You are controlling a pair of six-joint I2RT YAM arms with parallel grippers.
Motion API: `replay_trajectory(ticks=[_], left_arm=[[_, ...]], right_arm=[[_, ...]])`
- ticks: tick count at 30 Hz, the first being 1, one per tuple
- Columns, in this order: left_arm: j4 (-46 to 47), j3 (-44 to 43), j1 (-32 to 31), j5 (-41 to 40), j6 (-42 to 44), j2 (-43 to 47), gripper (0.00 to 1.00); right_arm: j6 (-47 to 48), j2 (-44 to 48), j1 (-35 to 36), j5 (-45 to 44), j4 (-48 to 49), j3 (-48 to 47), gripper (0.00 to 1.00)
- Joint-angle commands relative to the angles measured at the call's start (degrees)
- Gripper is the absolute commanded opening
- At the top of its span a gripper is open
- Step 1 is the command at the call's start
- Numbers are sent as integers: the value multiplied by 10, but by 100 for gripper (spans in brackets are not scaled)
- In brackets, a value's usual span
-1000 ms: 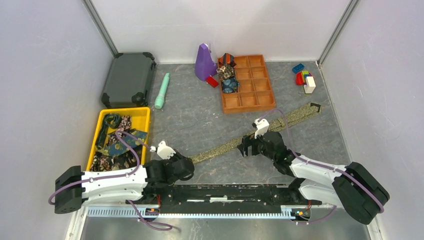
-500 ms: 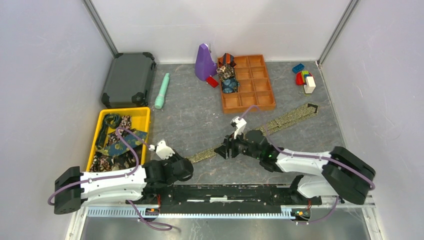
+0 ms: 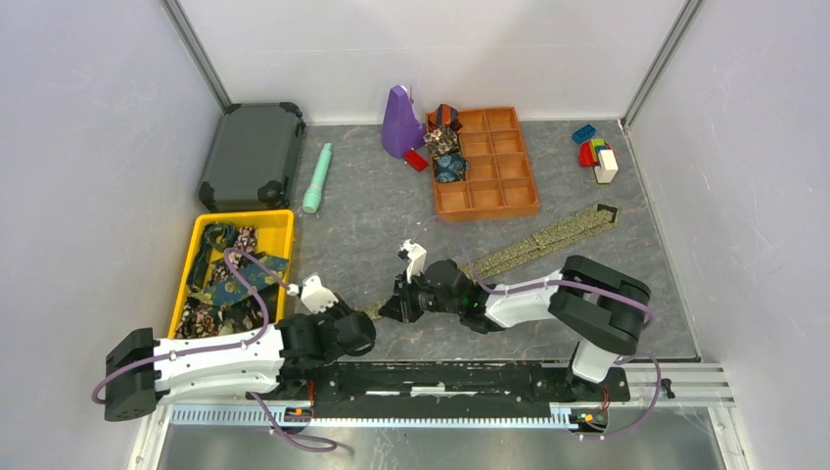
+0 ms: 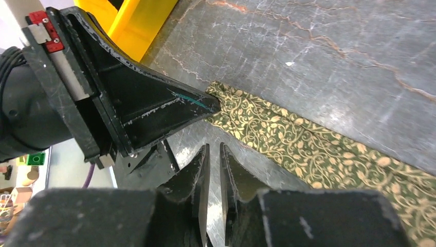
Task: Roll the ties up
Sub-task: Roll the tie at the center of the board.
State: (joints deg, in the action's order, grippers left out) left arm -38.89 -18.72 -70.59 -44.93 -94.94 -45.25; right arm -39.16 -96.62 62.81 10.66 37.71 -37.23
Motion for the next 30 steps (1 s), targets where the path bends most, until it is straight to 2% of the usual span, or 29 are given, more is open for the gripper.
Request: replay_trajectory(ticks=[1,16,30], left_arm=[[-24,-10,-3,-38,-41,8,2],[-41,-19,-3,-30,-41,49,2],[-94,-62,-3,-47,-43,34,2]], right_arm=[[-20,-42,6,19,40,-42,17],[16,-171,2,8,-9,-129,13],[60,-59,-7,-30,-112,-126,15]])
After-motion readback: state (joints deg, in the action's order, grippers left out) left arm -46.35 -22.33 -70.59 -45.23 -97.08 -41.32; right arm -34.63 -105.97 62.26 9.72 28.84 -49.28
